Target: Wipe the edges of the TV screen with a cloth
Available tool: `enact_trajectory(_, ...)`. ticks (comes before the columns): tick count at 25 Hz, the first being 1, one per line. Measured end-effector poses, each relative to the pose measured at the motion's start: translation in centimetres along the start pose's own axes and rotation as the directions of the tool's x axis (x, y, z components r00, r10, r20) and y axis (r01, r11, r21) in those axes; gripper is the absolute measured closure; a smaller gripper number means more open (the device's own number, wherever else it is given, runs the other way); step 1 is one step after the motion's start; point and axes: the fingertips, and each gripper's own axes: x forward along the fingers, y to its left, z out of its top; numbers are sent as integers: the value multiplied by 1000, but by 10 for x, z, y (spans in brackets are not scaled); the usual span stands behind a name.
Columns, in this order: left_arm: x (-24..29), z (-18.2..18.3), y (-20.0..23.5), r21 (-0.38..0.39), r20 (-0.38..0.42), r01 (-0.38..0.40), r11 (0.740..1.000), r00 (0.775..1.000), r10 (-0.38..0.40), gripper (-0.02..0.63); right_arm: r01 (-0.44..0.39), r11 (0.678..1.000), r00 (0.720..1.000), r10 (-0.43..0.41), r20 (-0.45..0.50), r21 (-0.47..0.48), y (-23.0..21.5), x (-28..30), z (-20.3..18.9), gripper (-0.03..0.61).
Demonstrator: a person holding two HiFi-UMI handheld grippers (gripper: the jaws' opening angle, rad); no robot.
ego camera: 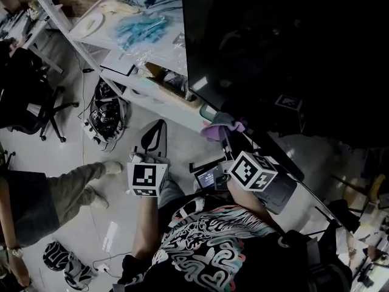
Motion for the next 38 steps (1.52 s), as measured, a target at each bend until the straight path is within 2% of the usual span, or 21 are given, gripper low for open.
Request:
enact_trajectory(8, 5, -3, 24, -2, 4, 32, 999, 999, -32, 595, 15, 999, 1000, -16, 5, 36, 6, 20, -4, 472)
enact_trajectory(19, 19, 4, 63, -13, 26, 68, 998, 997, -68, 595, 71, 997, 997, -71, 16, 28, 18, 46, -5, 471)
enact_trajectory(28, 33, 10, 84, -7, 31, 103, 995, 994, -103, 595, 55, 998, 998, -55, 23, 38, 37, 68, -4, 471)
enact_trajectory(38, 29, 5, 116, -9, 27, 121, 993, 992, -121, 595, 110, 991, 992, -115, 51, 76, 44, 87, -7, 471)
